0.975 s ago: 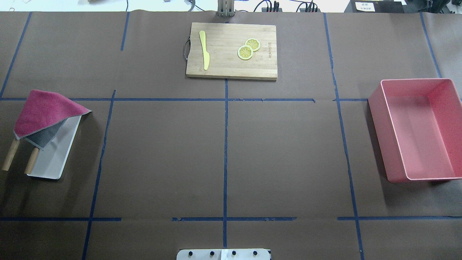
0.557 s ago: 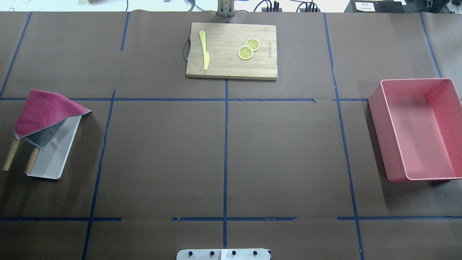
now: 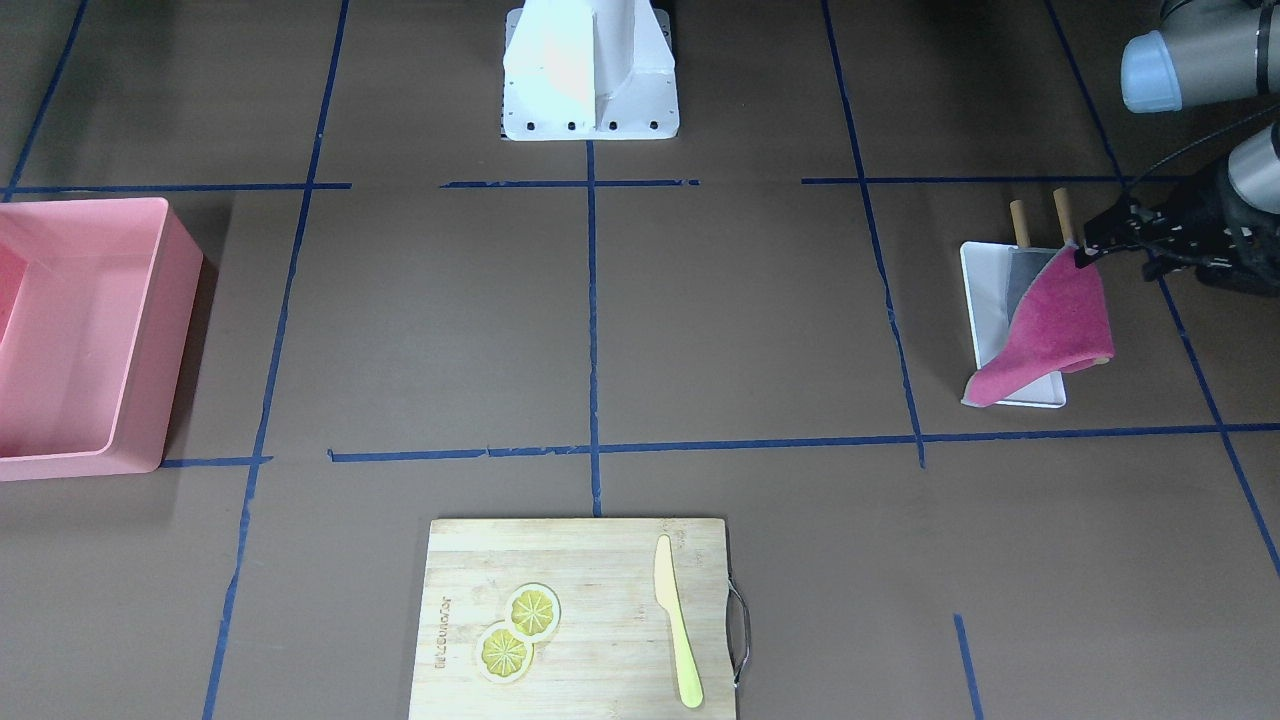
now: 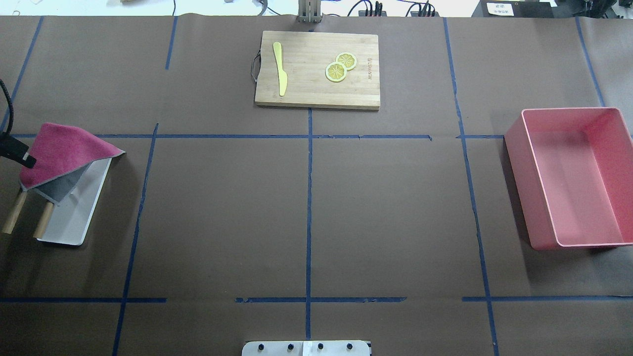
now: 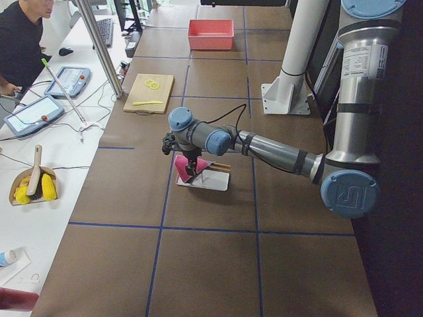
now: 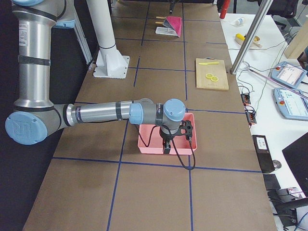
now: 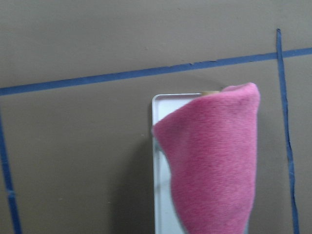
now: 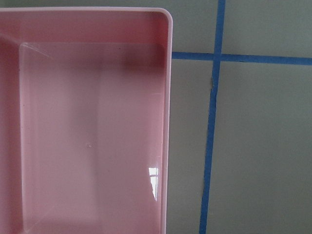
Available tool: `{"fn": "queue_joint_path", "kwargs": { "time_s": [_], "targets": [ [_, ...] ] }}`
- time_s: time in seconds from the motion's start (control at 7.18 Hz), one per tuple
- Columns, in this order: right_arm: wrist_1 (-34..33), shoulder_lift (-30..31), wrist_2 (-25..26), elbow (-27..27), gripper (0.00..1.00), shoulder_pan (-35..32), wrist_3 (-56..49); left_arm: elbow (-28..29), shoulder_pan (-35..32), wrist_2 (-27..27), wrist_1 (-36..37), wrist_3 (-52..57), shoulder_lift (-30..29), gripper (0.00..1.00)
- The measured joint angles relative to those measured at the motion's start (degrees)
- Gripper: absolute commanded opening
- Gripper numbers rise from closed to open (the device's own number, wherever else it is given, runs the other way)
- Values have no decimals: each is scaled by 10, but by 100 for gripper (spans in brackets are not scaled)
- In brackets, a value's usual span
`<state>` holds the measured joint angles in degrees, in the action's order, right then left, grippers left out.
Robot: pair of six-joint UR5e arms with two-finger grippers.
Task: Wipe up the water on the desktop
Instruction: 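Grasp the pink cloth on the white tray with the left gripper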
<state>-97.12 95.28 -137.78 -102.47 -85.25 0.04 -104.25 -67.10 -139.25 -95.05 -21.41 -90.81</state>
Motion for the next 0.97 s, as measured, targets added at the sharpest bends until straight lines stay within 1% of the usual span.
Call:
{"fn": "queue_joint_path", "kwargs": {
  "time_s": [0.28,0.42,0.97],
  "targets": [
    [0,0,-1,2,100,0,1,7,7,0,0,-5,-2,54],
    [0,0,-3,2,100,0,1,9,8,0,0,-6,-2,47],
    [0,1,-15,1,100,0,3,10,10,2,1,-7,-3,49]
  ]
}}
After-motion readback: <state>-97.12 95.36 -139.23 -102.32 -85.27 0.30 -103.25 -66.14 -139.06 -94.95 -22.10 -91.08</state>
